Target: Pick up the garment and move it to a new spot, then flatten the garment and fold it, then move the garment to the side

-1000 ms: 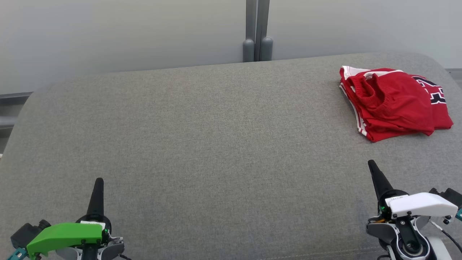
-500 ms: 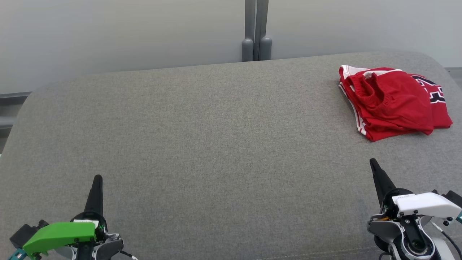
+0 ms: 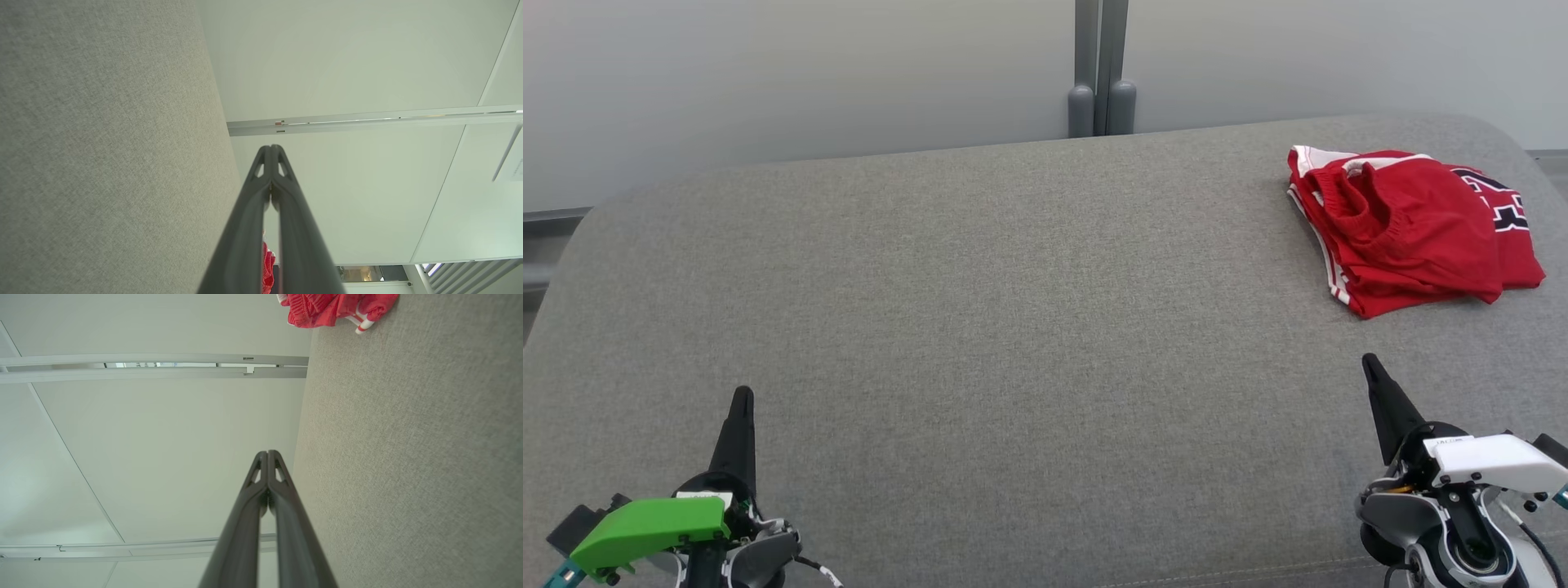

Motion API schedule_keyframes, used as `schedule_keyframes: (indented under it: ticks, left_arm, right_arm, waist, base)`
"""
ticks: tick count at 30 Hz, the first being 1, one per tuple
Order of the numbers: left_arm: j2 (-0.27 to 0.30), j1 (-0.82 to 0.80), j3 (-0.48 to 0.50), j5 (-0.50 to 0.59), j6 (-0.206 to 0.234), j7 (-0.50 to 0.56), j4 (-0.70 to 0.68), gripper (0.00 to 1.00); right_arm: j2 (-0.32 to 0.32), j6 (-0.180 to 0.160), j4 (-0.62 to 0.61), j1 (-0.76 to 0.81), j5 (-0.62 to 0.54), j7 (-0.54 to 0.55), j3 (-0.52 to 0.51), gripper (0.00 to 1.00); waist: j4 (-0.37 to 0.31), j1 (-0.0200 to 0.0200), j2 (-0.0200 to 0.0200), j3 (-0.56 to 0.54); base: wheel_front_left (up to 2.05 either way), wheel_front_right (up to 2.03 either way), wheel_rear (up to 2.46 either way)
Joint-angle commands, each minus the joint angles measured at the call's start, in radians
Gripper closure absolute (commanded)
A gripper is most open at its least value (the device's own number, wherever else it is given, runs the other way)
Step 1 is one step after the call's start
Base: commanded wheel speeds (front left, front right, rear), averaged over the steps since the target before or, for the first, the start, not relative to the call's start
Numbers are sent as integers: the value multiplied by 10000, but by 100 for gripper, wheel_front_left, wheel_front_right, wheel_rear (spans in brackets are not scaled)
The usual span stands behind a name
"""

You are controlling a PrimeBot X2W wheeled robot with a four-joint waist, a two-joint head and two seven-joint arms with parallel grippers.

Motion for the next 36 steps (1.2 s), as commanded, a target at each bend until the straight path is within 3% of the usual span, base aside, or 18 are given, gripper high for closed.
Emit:
schedule_keyframes:
  ticks: [1, 36]
  left_arm:
    - [-7, -176, 53, -224, -81, 59, -11, 100]
    - [-12, -185, 77, -451, -101, 114, -7, 100]
  right_arm:
    - [-52, 4, -50, -132, 191, 78, -46, 100]
    - [-52, 4, -45, -123, 455, 126, -70, 100]
  waist:
    - [-2, 0, 0, 2]
    - [-12, 0, 0, 10]
  base:
    - [0, 0, 0]
    - [0, 0, 0]
